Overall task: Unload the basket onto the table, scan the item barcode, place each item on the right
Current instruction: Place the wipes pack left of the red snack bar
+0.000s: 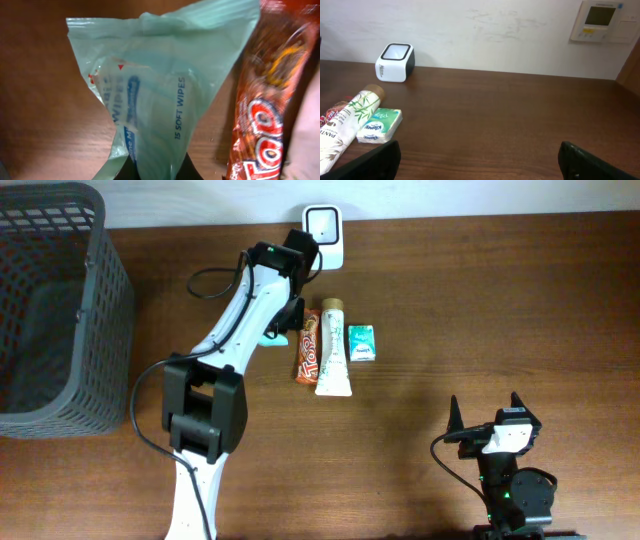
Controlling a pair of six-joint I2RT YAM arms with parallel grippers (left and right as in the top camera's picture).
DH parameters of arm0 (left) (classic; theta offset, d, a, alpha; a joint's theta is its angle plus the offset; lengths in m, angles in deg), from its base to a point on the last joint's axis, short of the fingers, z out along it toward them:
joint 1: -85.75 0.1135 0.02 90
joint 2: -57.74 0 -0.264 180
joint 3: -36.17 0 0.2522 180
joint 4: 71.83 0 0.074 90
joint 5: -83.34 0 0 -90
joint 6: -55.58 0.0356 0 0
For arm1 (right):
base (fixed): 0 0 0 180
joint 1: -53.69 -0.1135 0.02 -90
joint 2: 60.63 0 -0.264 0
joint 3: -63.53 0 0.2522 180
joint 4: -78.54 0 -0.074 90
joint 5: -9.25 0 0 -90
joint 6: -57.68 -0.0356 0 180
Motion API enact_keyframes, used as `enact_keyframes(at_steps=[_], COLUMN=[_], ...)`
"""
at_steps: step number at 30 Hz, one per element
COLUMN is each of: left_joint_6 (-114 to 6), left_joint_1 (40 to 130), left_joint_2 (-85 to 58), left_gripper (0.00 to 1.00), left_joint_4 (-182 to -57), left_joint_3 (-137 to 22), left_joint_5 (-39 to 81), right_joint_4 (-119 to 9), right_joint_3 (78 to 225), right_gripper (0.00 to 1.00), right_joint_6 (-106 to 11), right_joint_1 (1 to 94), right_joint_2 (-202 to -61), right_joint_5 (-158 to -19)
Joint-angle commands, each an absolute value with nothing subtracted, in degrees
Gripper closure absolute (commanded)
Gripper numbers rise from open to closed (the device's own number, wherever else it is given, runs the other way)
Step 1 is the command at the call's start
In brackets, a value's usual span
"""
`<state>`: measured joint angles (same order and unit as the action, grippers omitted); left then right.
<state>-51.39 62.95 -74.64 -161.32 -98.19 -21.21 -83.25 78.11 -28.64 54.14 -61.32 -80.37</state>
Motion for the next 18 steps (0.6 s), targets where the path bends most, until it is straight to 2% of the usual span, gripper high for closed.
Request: enact_keyframes(at_steps=[1,2,3,5,8,10,11,15,18], left_joint_6=[-53.1,-53.0,-53.0,-52.8,-52.8,-52.8,-52.8,-52.8,-52.8], left_joint_1=[62.8,62.8,62.8,62.9,64.5,66.8,67.8,73.1,74.9], left_joint_2=[-76.9,-77.0,-76.9,-76.9,-76.9,-76.9,-76.9,-76.8,-76.7], left_gripper=[0.78,0.51,0.39,0.27,0.26,0.20,0.02,0.01,0.01], left_joint_4=[-162.6,-162.5,-162.1,-162.5,-167.7,-173.5,-175.3,-182.3,-182.3], left_joint_3=[-98.4,-98.4,-98.4,-99.6,-109.7,-123.5,-128.4,-147.9,-148.7], left_joint_5=[-18.9,-19.0,-19.9,-21.5,-21.5,-21.5,-21.5,-20.6,-20.4], right_joint_4=[-83.1,-83.1,-83.1,-83.1,-83.1,-83.1,-83.1,-83.1,-83.1], right_joint_3=[77.6,77.6,77.6,77.6,77.6,77.6,77.6,77.6,77.6], right_gripper=[0.01,0.01,0.01,0.01,0.01,0.01,0.01,0.01,0.01], right_joint_6=[-28.2,-28.2,-28.2,-28.2,-28.2,-28.2,-28.2,-28.2,-28.2], right_joint_1=[54.5,54.5,54.5,54.5,54.5,54.5,54.5,54.5,54.5], right_joint_2=[-61.0,-61.0,-61.0,-61.0,-61.0,-61.0,-61.0,-61.0,-61.0], right_joint_5=[-80.1,-80.1,-80.1,-80.1,-80.1,-80.1,-80.1,-80.1,-80.1])
